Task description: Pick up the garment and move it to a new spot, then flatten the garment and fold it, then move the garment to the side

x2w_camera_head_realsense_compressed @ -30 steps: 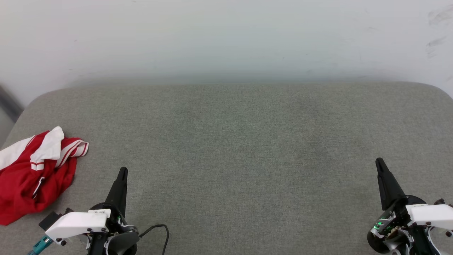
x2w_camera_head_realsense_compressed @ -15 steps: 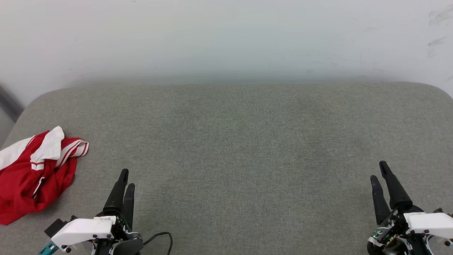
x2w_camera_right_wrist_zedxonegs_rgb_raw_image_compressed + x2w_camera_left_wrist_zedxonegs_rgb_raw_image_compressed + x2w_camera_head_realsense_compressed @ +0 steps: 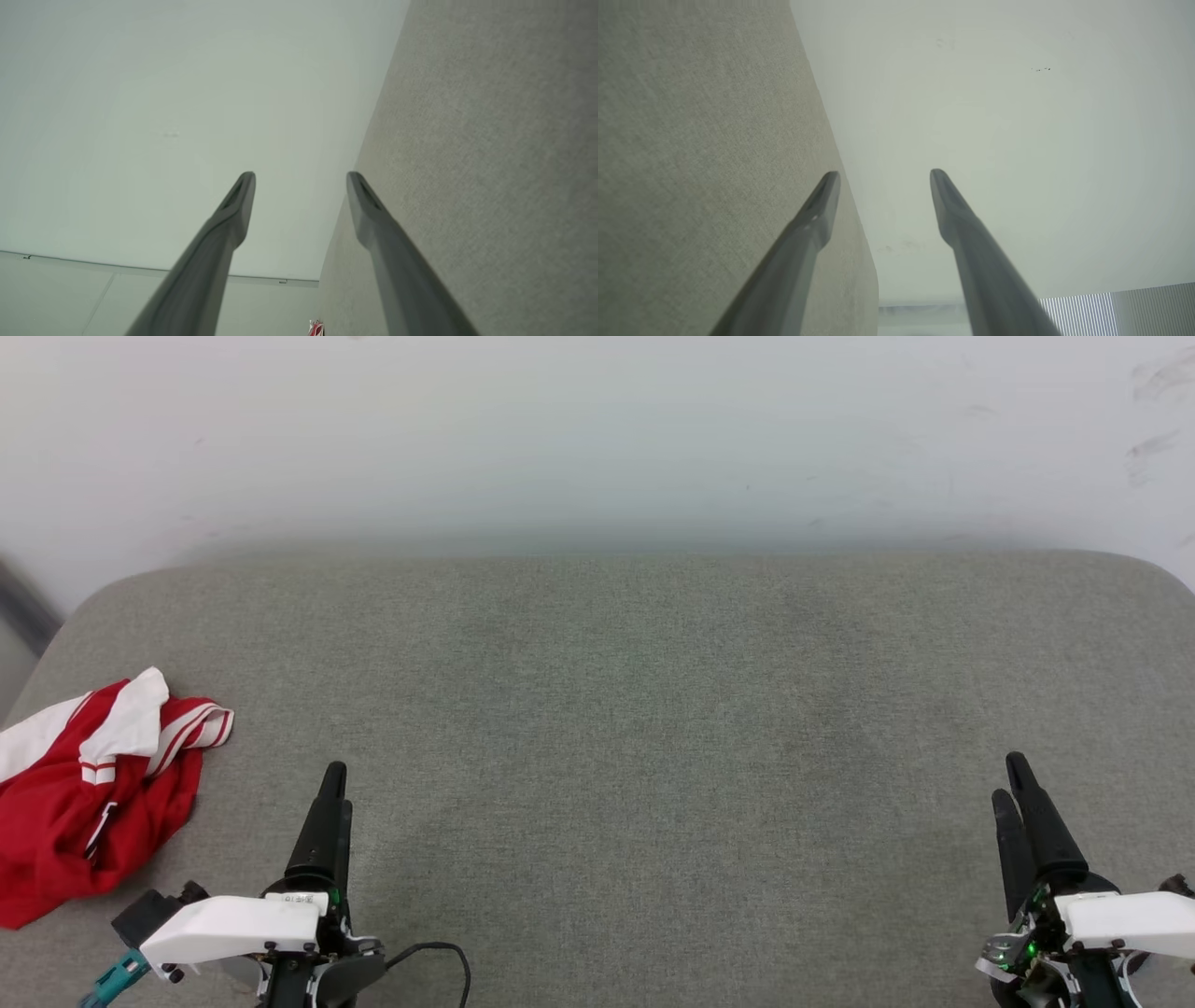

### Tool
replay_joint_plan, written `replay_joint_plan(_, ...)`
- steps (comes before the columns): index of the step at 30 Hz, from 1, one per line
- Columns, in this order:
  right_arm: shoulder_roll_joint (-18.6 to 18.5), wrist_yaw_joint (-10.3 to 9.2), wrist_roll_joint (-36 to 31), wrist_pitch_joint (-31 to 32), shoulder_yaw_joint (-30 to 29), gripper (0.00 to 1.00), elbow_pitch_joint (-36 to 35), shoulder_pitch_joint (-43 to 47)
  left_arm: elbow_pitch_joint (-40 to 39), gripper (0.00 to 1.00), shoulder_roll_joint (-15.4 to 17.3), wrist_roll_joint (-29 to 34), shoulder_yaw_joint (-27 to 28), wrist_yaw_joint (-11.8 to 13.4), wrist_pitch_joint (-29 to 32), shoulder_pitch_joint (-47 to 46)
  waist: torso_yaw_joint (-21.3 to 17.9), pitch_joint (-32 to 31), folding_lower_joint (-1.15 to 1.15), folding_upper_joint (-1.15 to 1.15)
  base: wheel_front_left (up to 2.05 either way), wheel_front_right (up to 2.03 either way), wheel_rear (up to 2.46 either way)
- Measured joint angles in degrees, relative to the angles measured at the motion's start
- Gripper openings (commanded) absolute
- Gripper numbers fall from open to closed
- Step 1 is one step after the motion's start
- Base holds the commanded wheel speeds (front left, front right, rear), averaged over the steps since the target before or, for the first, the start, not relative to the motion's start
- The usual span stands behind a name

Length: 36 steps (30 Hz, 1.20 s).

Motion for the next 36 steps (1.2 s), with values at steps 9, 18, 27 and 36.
replay_joint_plan(9,-0.1,0.00,-14.9,-2.4,-0.6,1.00,-1.3,0.1,-2.2,1.00,0.0,13.7,-0.2,1.1,-2.4,-0.1,-0.2,0.1,0.00,0.00,0.00,0.00,0.00)
replay_joint_plan(18,-0.1,0.00,-29.8,-4.2,0.4,1.00,-2.5,0.2,-3.8,1.00,0.0,27.4,-2.5,3.6,-4.4,-0.1,-0.4,0.1,0.00,0.00,0.00,0.00,0.00)
replay_joint_plan(27,-0.3,0.00,-39.8,-6.1,1.3,1.00,-2.6,0.3,-3.9,1.00,0.2,38.3,-4.7,4.1,-6.1,-0.1,-0.5,0.1,0.00,0.00,0.00,0.00,0.00)
replay_joint_plan(36,-0.4,0.00,-47.9,-7.3,1.7,1.00,-2.6,0.8,-3.6,1.00,0.9,46.5,-6.7,5.5,-7.7,-0.1,-0.7,0.0,0.00,0.00,0.00,0.00,0.00)
